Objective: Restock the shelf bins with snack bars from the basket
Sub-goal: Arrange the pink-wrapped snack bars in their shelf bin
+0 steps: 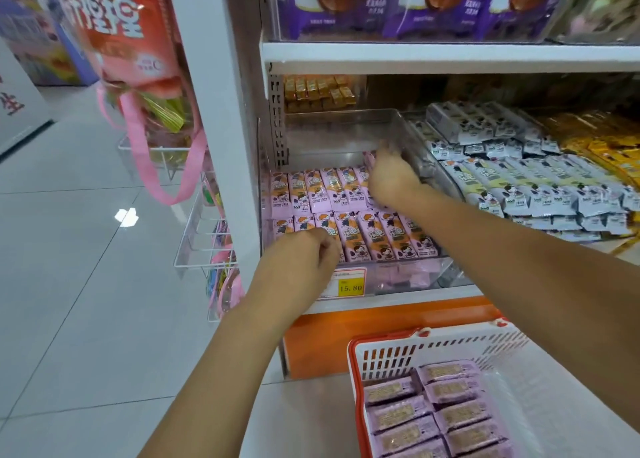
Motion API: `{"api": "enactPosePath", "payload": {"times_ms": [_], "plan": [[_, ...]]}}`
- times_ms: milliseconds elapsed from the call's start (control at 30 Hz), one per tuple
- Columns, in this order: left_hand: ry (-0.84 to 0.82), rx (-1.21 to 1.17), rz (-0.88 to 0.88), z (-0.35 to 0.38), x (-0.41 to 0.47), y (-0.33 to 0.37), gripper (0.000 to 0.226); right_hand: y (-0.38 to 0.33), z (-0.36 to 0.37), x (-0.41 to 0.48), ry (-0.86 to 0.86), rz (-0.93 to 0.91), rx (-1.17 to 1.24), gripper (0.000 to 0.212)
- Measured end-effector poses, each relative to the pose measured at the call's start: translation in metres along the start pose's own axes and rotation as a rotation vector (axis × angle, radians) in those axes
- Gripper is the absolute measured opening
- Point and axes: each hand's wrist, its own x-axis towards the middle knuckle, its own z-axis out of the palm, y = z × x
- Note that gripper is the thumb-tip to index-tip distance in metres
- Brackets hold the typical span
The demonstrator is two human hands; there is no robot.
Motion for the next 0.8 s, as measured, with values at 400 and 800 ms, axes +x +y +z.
{"api": "enactPosePath", "payload": {"times_ms": [400, 800], "plan": [[0.069, -0.04, 0.042, 0.0, -0.007, 0.001, 0.023, 0.004, -0.018, -0.025, 0.022, -0.021, 0.026, 0.055], [-0.184, -0.032, 0.293, 0.047, -0.078, 0.046, 0.033, 0.091, -0.006, -0.212, 0.2, -0.392, 0.446, 0.036]]}}
